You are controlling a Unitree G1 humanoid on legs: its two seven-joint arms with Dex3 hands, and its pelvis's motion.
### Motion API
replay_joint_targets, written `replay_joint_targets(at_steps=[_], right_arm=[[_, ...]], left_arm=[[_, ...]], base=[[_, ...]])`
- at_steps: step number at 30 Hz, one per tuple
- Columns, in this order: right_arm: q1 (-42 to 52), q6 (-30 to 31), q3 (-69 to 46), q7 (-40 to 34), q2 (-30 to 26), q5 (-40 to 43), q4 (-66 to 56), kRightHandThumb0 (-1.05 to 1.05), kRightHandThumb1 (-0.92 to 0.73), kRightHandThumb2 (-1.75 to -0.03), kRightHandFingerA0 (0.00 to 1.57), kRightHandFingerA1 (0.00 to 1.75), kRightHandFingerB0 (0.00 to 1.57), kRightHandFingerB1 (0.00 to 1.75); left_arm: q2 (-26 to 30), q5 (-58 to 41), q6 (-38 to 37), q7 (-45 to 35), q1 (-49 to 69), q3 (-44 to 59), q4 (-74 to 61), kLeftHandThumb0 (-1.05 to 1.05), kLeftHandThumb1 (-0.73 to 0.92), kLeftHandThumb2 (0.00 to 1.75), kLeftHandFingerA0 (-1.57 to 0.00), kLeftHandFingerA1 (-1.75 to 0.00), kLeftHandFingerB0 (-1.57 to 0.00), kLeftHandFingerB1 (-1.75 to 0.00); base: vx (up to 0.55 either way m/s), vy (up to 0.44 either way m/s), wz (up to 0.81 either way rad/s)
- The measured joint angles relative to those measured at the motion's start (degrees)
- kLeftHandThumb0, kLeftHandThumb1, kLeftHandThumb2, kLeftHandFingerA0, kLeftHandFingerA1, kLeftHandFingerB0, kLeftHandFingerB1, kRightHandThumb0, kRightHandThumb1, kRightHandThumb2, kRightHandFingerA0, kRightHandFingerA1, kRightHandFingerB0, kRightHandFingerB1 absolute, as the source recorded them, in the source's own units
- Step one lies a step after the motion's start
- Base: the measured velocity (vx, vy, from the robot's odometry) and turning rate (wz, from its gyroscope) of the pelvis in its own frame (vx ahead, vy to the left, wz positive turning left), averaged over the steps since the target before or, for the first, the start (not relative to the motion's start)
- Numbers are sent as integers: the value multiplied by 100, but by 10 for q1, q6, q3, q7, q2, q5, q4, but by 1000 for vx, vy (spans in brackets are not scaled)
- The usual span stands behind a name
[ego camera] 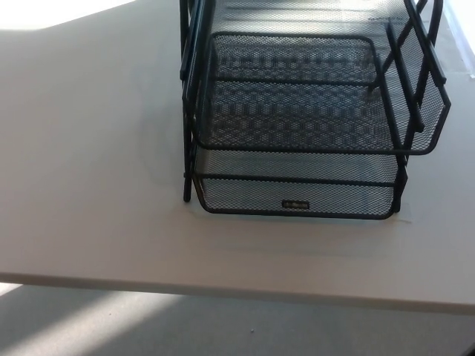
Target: A balck drawer is kept on the middle of the table and the robot uses its right hand to push it back away from the robot
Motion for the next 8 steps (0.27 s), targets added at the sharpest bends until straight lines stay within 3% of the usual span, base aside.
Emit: replay_joint_targets(at_steps=[6, 7, 8], right_arm=[[-33, -49, -1, -45, 18, -12, 103, -67, -83, -67, 6, 26, 13, 28], [-37, -55, -2, -49, 19, -13, 112, -73, -68, -96, 4, 32, 9, 35], [-40, -64, -4, -55, 20, -14, 123, -73, -68, -96, 4, 32, 9, 35]], left_arm=[[0, -2, 1, -1, -4, 7, 12, -65, 80, 64, -23, -30, -20, -28], [0, -2, 1, -1, -4, 8, 12, -65, 80, 64, -23, -30, -20, -28], [0, -2, 1, -1, -5, 8, 13, -65, 80, 64, -23, -30, -20, -28]], base=[[0, 0, 0], [0, 0, 0], [0, 0, 0]])
